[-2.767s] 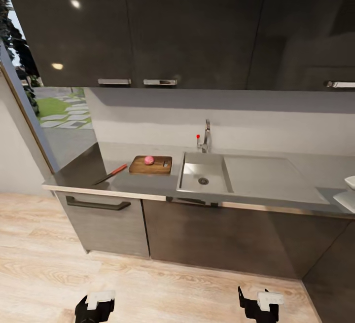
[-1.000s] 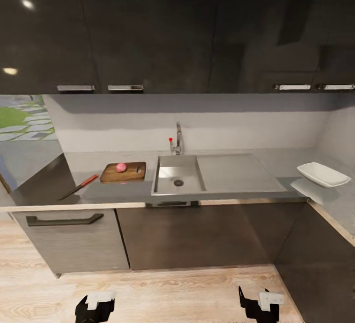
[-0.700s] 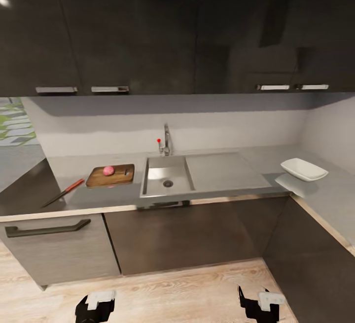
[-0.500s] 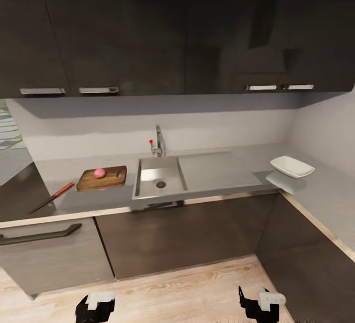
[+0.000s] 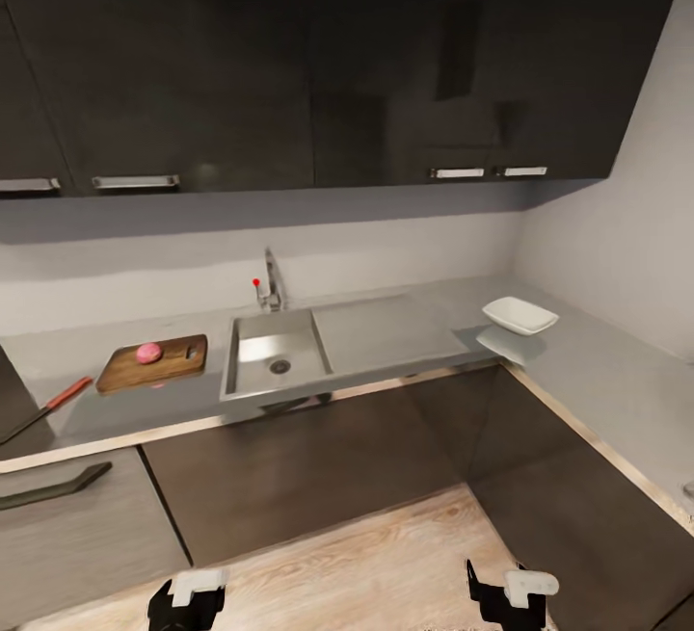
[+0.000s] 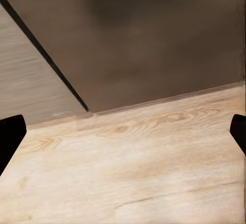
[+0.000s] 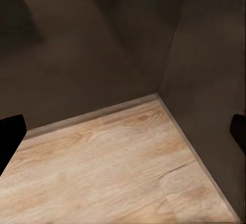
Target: In the kitchen, take the Vidalia onion out of the sink, dice it on the chopping board with the paring knife, put the diced onion into the bowl on the countertop, then place both the paring knife and the chopping board into the sink.
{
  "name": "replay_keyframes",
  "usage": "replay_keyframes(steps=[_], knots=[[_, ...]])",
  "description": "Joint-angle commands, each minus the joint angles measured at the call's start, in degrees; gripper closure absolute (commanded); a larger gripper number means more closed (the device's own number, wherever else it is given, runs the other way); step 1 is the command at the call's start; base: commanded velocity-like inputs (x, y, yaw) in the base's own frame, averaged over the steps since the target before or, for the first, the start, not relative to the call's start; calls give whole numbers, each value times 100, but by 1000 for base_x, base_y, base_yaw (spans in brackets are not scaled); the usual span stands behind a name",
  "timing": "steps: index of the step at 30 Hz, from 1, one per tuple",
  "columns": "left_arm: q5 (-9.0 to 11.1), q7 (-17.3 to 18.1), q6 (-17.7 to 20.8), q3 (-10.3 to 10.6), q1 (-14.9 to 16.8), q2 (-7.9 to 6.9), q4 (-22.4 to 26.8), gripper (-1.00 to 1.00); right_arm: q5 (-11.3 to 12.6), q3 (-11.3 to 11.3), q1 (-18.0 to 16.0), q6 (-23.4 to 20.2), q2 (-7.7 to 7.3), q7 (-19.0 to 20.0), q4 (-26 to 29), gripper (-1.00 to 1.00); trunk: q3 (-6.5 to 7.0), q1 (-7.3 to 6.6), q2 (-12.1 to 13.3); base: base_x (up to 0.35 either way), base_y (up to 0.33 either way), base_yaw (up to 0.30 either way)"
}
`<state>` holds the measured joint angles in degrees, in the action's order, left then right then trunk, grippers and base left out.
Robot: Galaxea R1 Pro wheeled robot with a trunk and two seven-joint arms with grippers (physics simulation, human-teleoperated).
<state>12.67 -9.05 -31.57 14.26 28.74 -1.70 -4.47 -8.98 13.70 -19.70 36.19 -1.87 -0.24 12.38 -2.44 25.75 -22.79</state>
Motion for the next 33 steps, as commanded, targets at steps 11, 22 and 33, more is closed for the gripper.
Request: replay_keyframes(steps=[11,22,33], knots=[[33,-9,44,50,9,8,-22,-100,-60,45,-8,20,1,-2,-8,-100,28,4,-13,0,0,-261],[33,27,251,50,11,45,-21,-100,-60,45,-8,20,-8,-2,-8,-100,72,4,-13,0,0,-256],[33,869,2939,50,-999,64,-27,-100,-60,45,-8,20,-24,-5,-8,-100,118,4,-13,0,0,-254]])
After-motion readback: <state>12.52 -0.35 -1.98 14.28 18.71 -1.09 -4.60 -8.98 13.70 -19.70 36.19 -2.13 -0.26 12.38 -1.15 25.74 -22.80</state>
